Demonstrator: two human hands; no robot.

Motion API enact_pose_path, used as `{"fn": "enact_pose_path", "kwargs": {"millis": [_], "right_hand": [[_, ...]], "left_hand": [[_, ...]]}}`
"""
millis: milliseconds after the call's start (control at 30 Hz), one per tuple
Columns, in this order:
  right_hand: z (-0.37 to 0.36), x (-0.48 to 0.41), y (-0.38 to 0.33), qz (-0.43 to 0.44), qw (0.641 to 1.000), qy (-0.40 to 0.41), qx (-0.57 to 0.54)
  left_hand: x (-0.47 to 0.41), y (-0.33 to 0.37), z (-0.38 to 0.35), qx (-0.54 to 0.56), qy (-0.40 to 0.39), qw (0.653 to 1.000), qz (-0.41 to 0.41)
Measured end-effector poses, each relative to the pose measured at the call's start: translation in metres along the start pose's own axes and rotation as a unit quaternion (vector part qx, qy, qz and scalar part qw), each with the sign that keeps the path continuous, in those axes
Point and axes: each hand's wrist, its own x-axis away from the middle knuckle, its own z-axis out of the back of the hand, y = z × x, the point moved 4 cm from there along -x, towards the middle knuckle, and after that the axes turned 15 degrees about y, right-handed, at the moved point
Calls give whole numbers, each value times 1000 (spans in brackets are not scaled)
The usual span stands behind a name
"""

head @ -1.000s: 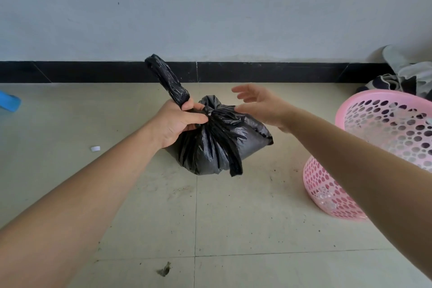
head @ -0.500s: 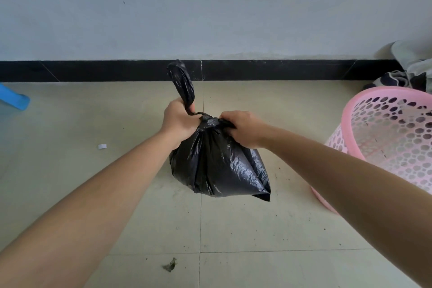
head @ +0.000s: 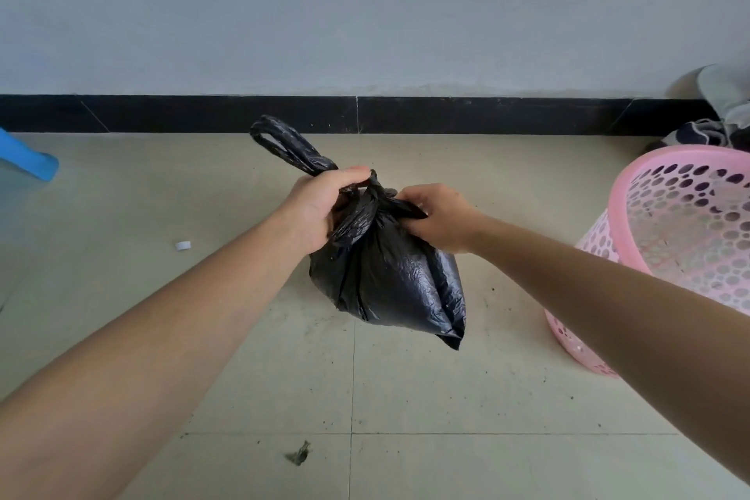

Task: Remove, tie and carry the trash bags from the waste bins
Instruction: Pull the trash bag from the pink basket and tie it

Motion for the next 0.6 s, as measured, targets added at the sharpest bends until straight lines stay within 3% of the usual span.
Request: {"fn": "enact_pose_path", "kwargs": {"millis": [300, 500, 600], "right_hand": [[3, 7, -5, -52, 991, -109, -55], [9, 12, -10, -78, 981, -160, -79], [10, 8, -11, -58, 989, -110, -76]], "left_hand": [[4, 2, 3, -18, 109, 986, -128], [2, 8, 14, -69, 128, 970, -194], [3, 11, 16, -89, 135, 959, -233]]}}
